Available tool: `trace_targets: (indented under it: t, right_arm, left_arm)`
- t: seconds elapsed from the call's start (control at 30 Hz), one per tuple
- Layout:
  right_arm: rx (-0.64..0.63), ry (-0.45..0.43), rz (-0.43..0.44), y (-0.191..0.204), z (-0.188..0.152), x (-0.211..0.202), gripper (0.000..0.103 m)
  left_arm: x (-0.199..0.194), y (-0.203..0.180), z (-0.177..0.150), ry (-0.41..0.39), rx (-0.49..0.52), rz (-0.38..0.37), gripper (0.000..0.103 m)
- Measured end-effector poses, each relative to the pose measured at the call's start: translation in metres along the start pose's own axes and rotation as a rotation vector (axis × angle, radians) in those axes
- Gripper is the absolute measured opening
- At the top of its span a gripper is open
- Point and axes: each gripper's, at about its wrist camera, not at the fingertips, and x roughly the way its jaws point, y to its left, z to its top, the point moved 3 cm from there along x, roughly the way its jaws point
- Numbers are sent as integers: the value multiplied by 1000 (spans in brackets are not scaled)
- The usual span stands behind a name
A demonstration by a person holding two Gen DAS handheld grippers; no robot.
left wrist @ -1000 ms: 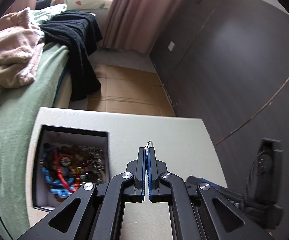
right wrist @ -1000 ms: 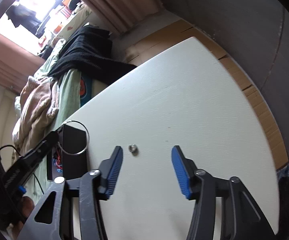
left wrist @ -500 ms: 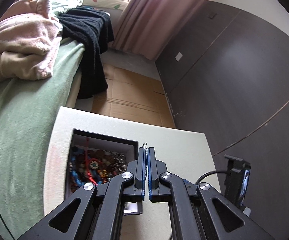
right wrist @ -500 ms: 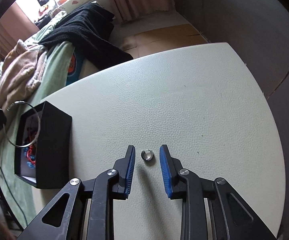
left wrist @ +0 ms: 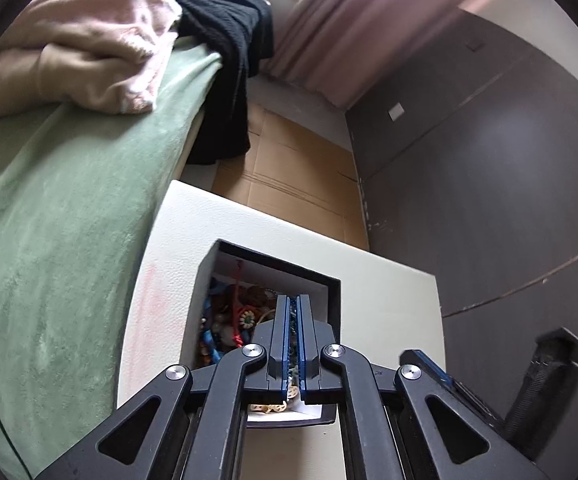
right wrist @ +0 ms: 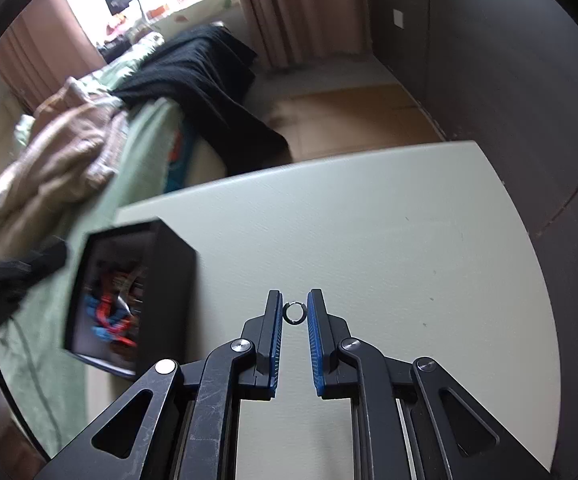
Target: Organize jewelry
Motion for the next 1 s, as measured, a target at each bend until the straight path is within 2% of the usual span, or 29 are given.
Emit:
trace_targets:
  t: [0.1,0.13,0.17,0.2,0.23,0.27,0.4,0.5,0.53,0.6,0.63,0.67,0.77,1.0]
  right_arm:
    - [11,-36,83,10,4,-14,14]
    - [14,-49,116,15,6,-19,14]
    - [14,-55,136,21,7,-19,14]
    - [12,-60,170,29,11,-19,14]
    - [7,-60,196,35,12,-20,14]
    - [0,-57,221,45,15,-17,14]
    - [-11,-45,286,70,25,-2,14]
    - [1,-18,325,72,26,6,15]
    - [6,-7,339,71,24,8,18]
    - [30,-1,361,66,22,8,38]
    - [42,-12,356,61,20,5,53]
    - [47,-22,351,57,21,2,58]
    - [50,-37,351,49,20,-9,59]
    - [77,-32,266,25,6,-25,59]
  left_arm:
    - [-6,4,1,-10,-9,0,8]
    - [-8,5,1,-11,-12,2,16]
    - [-11,6,1,-17,-17,6,31]
    - [-14,8,2,-29,-24,8,41]
    - [-18,9,2,-46,-32,9,57]
    - [-23,11,3,-71,-41,10,67]
    - [-33,19,6,-112,-60,32,70]
    - [-36,26,7,-123,-89,45,70]
    - [-36,27,7,-126,-95,50,70]
    - [-38,25,5,-132,-99,53,70]
    - [-38,25,6,-135,-98,52,70]
    - [-37,22,4,-136,-95,50,70]
    - [-35,10,-2,-129,-66,46,70]
    - [-41,-16,-18,-136,49,65,70]
